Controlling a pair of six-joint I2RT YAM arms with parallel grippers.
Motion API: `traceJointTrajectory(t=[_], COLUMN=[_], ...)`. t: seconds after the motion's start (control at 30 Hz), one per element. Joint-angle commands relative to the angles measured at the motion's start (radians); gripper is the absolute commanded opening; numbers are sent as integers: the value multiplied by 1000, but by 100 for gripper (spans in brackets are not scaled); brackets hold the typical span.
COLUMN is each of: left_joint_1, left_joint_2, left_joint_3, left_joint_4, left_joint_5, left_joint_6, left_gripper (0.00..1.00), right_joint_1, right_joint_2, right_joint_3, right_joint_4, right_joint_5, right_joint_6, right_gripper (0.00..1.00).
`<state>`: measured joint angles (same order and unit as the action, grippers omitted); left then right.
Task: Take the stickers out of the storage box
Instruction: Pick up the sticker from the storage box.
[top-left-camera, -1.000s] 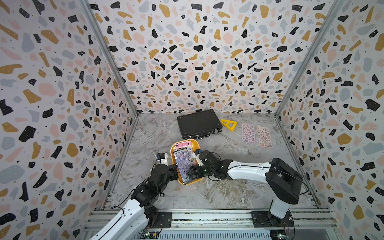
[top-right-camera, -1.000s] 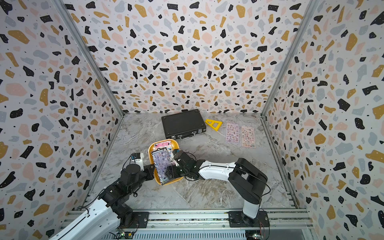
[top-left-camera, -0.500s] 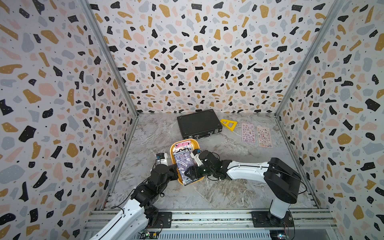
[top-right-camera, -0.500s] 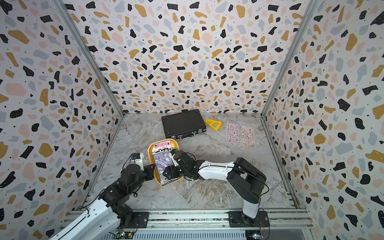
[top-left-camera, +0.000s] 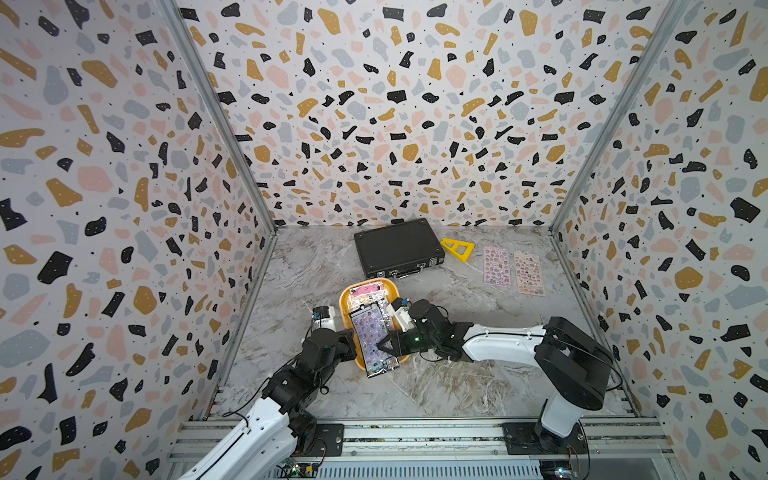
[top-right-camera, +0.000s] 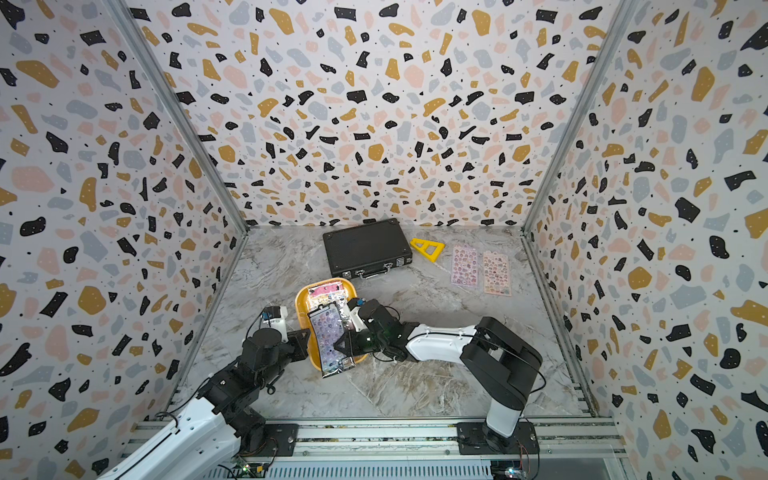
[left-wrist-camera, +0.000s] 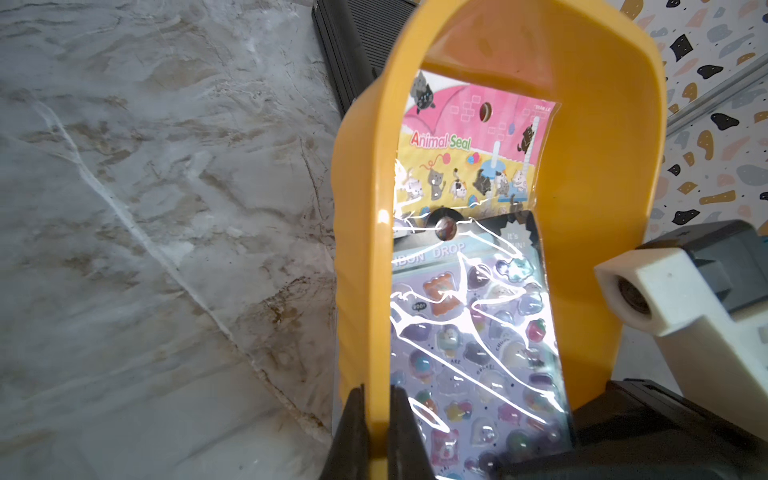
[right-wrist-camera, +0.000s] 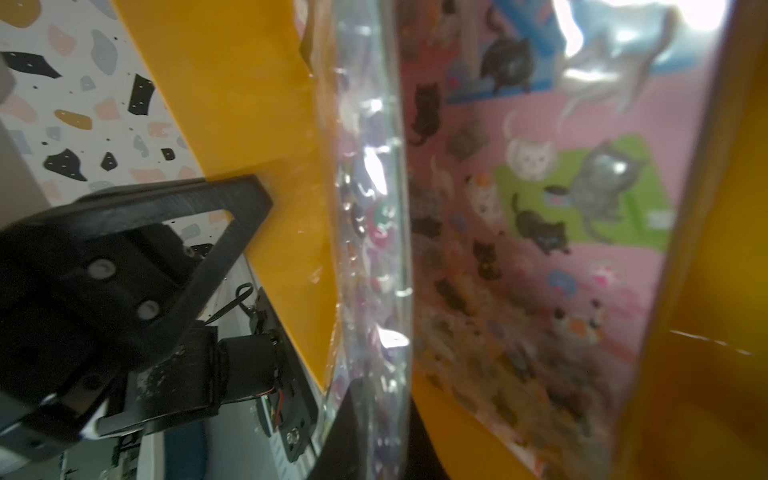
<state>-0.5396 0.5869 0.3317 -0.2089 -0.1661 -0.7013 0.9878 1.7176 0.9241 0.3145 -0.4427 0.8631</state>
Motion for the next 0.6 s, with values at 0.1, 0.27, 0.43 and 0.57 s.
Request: traceJointTrajectory(t=[0.1, 0.27, 0.43, 0.57], left_joint_1=[-2, -2, -1, -1], left_joint_2=[-39, -78, -142, -208], left_joint_3=[39, 46, 57, 70], left_joint_4=[-3, -78, -181, -271], left_joint_5=[-98, -181, -307, -394], left_joint_6=[-29, -54, -97, -133], left_gripper=[0, 0, 0, 0], right_joint_1=[-5, -5, -7, -48], right_joint_2=[-80, -138, -245, -388], right_joint_3=[-4, -14, -22, -47], right_joint_4=[37, -6, -89, -223], right_joint_5=[-91, -137, -129, -8], right_joint_6=[32, 9, -36, -74], right_gripper=[5, 1, 1, 0])
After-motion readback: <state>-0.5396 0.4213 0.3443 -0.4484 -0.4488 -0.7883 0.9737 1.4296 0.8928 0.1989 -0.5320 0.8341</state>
